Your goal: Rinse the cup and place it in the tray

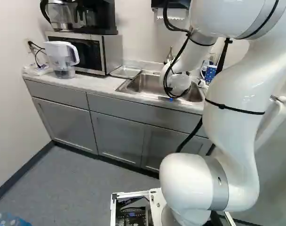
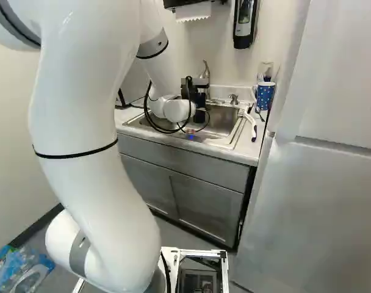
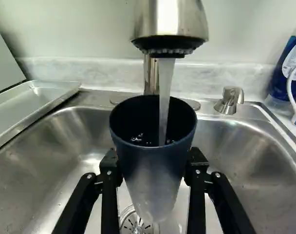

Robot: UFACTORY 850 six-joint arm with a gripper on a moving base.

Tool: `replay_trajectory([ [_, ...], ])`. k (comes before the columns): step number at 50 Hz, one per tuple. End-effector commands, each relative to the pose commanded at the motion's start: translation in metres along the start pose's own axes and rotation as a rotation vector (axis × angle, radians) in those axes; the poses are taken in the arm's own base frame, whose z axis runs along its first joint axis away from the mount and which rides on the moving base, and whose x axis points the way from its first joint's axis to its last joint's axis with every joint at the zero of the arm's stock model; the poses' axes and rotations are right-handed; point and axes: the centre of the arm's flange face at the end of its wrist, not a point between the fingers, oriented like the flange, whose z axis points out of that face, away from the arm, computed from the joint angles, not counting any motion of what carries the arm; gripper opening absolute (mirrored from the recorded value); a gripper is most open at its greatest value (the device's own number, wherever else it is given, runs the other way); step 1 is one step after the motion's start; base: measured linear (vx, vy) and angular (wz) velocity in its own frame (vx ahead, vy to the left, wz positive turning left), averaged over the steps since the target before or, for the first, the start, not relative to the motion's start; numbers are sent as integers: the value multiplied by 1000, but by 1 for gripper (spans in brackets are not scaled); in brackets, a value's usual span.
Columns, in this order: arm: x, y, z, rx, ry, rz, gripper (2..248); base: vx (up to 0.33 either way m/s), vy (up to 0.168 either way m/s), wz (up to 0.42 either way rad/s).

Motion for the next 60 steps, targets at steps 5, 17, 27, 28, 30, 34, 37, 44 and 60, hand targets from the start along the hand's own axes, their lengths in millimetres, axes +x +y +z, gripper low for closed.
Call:
replay_trajectory([
  [5, 0, 0, 0, 0, 0, 0, 126, 0, 0, 0],
  [17, 0, 0, 0, 0, 0, 0, 126, 0, 0, 0],
  [27, 0, 0, 0, 0, 0, 0, 126, 0, 0, 0],
  [28, 0, 0, 0, 0, 0, 0, 126, 0, 0, 0],
  [30, 0, 0, 0, 0, 0, 0, 126, 0, 0, 0],
  [34, 0, 0, 0, 0, 0, 0, 126, 0, 0, 0],
  [37, 0, 0, 0, 0, 0, 0, 126, 0, 0, 0],
  [44, 0, 0, 0, 0, 0, 0, 126, 0, 0, 0],
  [60, 0, 0, 0, 0, 0, 0, 126, 0, 0, 0],
])
